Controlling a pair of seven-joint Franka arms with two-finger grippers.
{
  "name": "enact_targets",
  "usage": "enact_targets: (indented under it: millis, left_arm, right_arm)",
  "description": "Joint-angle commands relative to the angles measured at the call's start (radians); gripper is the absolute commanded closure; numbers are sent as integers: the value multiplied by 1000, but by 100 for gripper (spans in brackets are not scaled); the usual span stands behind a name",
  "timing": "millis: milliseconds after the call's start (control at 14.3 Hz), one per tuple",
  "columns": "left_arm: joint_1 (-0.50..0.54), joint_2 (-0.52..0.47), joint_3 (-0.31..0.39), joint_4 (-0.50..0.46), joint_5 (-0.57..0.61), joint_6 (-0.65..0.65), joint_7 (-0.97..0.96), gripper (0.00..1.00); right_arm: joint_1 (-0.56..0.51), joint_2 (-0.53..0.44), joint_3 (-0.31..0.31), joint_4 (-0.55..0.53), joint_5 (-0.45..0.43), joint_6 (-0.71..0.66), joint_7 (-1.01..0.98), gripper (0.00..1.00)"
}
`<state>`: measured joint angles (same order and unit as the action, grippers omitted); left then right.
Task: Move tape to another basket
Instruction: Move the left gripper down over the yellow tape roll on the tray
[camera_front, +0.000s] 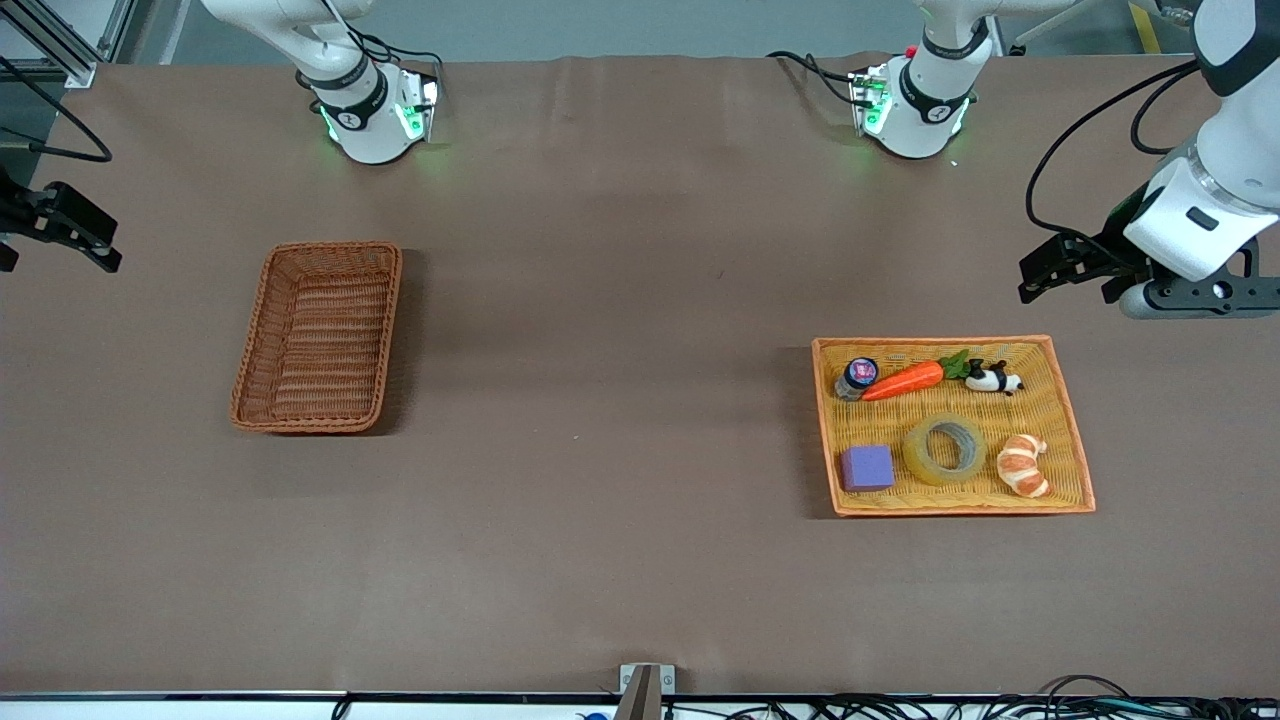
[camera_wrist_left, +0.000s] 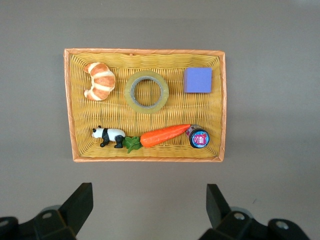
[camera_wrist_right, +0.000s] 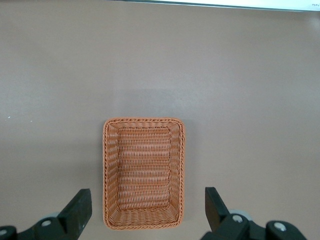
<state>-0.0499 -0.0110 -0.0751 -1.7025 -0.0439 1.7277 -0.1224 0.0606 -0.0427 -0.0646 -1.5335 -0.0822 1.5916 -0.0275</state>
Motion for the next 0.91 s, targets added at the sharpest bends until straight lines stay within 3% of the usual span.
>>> enact_targets:
  millis: [0,419,837]
  left_arm:
    - [-1,17,1,32,9,-20,3,0]
    - [-5,65,0,46,21,-19,17,0]
    - [48,279,6,95,16,-7,46,2]
  right_arm:
    - [-4,3,0,9,16,-9,15,0]
    - [-7,4,0,9,18,1,6,0]
    - [-5,4,0,7,18,-1,8,0]
